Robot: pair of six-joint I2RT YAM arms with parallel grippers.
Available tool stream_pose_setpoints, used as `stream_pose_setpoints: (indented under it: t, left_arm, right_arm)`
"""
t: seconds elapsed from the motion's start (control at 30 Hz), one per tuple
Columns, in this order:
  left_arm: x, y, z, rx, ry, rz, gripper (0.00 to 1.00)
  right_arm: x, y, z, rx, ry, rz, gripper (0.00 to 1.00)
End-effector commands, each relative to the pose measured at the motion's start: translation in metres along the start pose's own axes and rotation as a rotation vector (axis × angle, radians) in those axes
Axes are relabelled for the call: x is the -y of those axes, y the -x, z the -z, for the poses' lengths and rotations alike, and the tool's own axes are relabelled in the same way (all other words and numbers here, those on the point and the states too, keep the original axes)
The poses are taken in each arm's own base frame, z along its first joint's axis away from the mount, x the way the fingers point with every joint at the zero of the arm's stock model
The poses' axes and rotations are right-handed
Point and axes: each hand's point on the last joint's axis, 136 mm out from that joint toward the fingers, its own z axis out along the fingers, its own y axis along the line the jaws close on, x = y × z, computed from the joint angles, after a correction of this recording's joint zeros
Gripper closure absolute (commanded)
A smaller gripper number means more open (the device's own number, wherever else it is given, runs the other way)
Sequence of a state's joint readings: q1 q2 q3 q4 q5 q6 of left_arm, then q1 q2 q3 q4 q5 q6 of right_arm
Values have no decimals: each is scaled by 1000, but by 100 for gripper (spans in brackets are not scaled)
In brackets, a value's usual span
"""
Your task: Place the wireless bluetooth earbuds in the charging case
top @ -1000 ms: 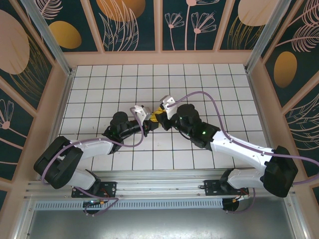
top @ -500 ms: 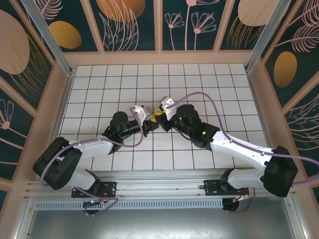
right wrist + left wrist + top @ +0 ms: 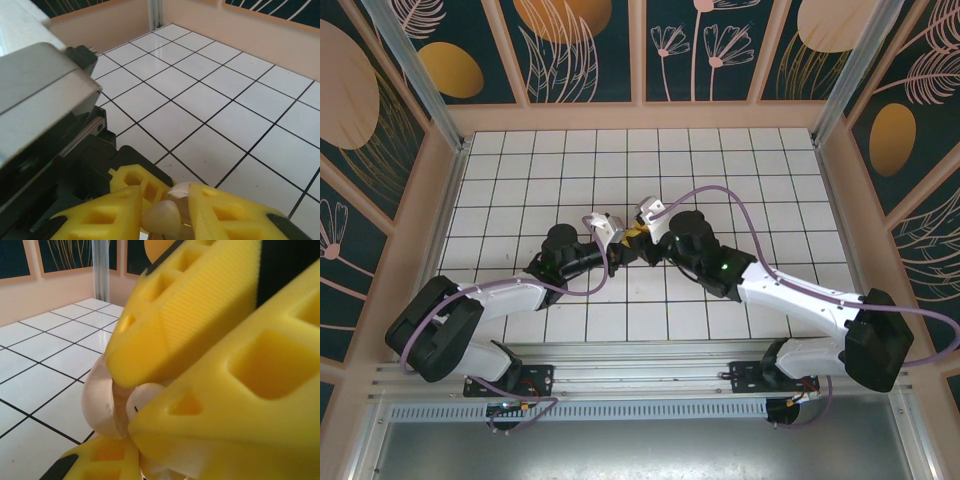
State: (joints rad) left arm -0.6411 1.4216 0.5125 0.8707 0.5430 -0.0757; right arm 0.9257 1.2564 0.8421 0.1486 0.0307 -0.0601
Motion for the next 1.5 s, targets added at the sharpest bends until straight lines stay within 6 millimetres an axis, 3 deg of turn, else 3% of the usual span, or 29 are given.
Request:
stream_pose_setpoints:
  t: [0.0, 0.6, 0.73, 0.93, 1.1, 1.47]
  left_arm:
    - [6, 48, 3, 141, -8, -89, 88]
    - [3, 41, 2, 106, 8, -104, 88]
    - [2, 40, 2, 101, 11, -105, 88]
    - [3, 39, 2, 91, 6, -115, 88]
    - [4, 38, 1, 90, -1, -119, 88]
    - [-4, 36, -1, 73, 40, -112, 88]
  right_arm:
    - [-15, -7, 8, -34, 48, -19, 64]
    - [-7, 53, 52, 169, 45, -135, 41]
    - [9, 48, 55, 154, -15, -210, 35]
    - [33, 24, 51, 47, -102, -319, 34]
    - [32, 11, 40, -26, -61, -354, 30]
    - [29, 17, 32, -24, -36, -410, 19]
